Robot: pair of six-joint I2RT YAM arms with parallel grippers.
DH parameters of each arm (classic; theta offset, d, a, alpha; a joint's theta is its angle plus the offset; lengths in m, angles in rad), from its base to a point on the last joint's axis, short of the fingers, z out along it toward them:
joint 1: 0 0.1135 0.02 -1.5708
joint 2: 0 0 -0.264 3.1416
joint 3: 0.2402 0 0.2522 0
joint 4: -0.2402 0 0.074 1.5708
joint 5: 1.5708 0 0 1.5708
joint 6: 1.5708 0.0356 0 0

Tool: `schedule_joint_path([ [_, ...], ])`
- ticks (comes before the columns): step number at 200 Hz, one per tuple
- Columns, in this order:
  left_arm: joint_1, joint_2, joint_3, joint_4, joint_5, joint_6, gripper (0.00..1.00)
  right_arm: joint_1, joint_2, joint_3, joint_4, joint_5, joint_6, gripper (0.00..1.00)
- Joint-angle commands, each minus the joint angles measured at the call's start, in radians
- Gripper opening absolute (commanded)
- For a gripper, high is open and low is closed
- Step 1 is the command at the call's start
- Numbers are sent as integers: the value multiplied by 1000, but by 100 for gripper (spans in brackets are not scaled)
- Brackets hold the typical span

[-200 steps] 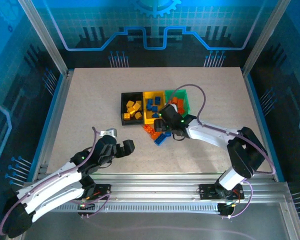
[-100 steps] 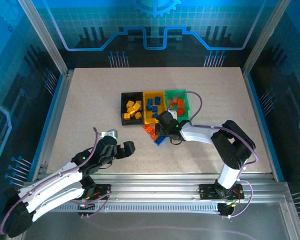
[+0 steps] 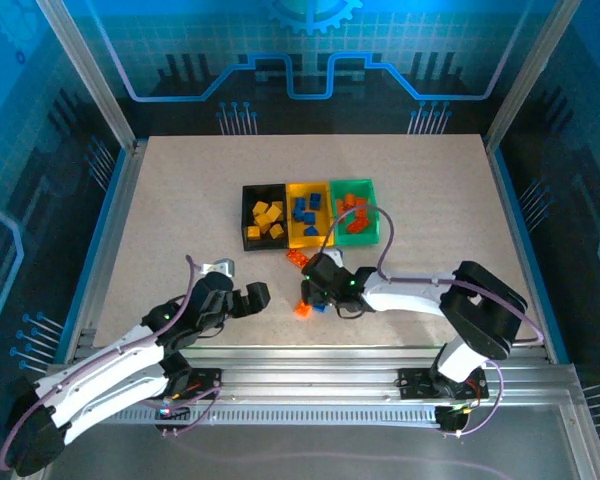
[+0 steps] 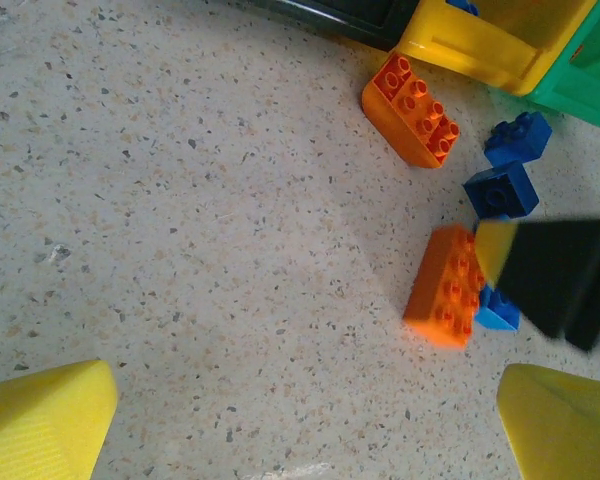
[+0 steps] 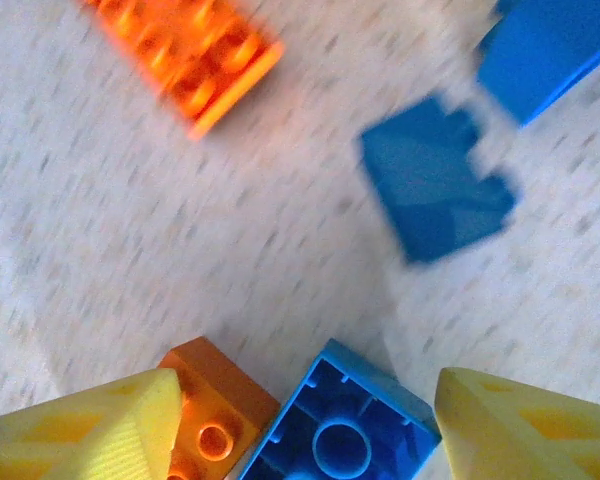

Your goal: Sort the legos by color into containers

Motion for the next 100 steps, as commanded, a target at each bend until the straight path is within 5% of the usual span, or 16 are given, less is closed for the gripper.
schedule_joint_path([
  [1, -5, 36, 26, 20, 27, 37, 99, 54, -55, -24, -71, -5, 31, 78],
  [39, -4, 90, 43, 62, 64, 64, 99, 70, -83, -15, -136, 66, 54, 86],
  [100, -4, 127, 55, 62, 85, 79, 99, 49, -40, 9, -190, 88, 113, 74],
])
